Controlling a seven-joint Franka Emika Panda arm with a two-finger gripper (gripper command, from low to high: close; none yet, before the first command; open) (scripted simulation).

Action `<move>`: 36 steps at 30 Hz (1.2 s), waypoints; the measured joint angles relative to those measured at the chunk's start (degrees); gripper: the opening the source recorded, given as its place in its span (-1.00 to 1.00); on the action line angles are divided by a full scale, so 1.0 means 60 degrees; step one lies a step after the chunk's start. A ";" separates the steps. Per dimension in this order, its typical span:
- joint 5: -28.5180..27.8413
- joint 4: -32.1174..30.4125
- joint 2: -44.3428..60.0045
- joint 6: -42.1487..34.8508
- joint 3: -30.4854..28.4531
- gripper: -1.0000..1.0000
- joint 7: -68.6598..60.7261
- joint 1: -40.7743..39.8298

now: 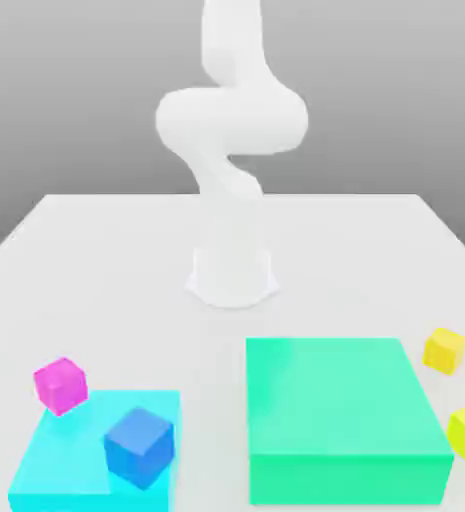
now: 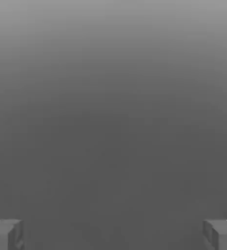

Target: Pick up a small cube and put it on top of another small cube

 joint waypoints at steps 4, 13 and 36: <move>-0.0333 -0.0595 0.1426 0.0763 0.1135 0.00 0.0454 0.0266; -0.1331 -0.1877 0.4543 0.2396 0.3358 0.00 0.1631 0.1123; -0.5300 -0.2747 1.0338 0.5805 0.2071 -1.00 0.5169 0.5397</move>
